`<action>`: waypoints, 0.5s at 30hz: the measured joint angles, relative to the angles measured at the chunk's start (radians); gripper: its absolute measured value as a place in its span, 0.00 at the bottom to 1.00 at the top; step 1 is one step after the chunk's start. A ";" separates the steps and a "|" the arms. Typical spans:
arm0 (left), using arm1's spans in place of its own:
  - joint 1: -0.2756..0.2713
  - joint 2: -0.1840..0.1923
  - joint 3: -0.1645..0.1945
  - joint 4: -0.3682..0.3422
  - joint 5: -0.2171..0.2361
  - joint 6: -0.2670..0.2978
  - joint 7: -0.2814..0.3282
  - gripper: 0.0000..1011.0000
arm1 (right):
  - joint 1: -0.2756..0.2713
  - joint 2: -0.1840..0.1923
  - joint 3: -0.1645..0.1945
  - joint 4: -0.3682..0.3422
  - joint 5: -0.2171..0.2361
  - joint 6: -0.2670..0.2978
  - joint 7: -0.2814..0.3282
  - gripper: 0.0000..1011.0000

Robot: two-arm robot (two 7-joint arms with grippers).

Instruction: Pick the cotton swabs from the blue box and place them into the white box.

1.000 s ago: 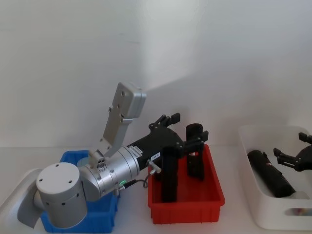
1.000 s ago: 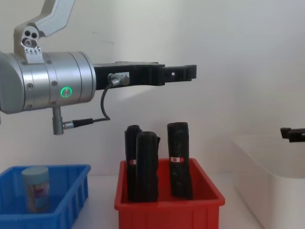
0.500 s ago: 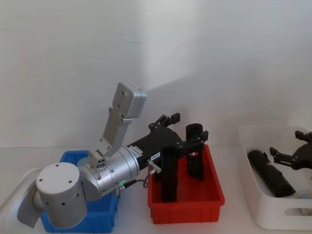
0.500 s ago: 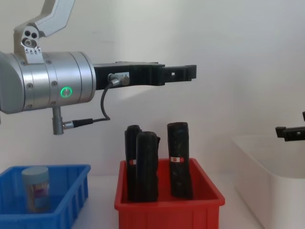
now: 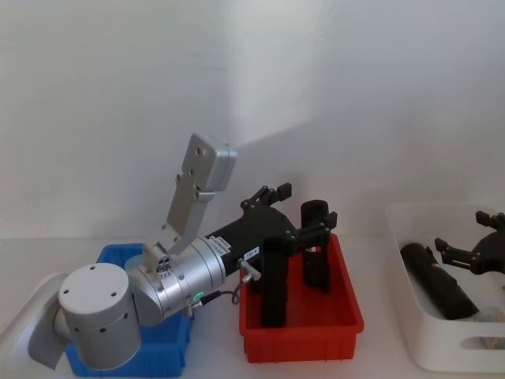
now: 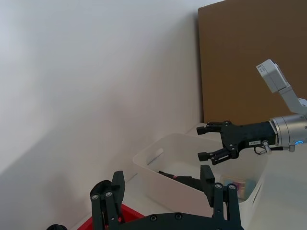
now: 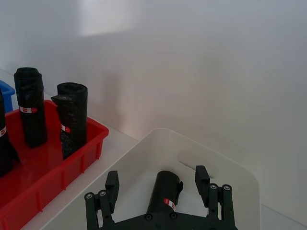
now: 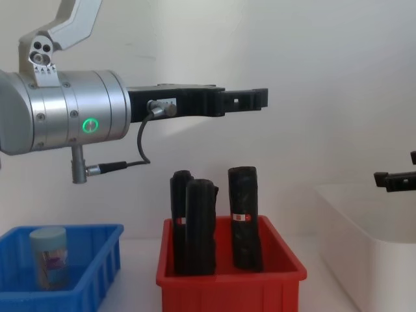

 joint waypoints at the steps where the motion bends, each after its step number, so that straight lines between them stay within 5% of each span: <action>1: 0.000 0.000 0.000 0.000 0.000 0.000 0.000 0.99 | 0.000 0.000 0.000 0.000 0.000 0.000 0.000 0.99; 15: 0.000 0.000 0.000 0.000 0.000 0.000 0.000 0.99 | 0.001 -0.001 0.000 0.002 -0.001 0.000 0.002 0.99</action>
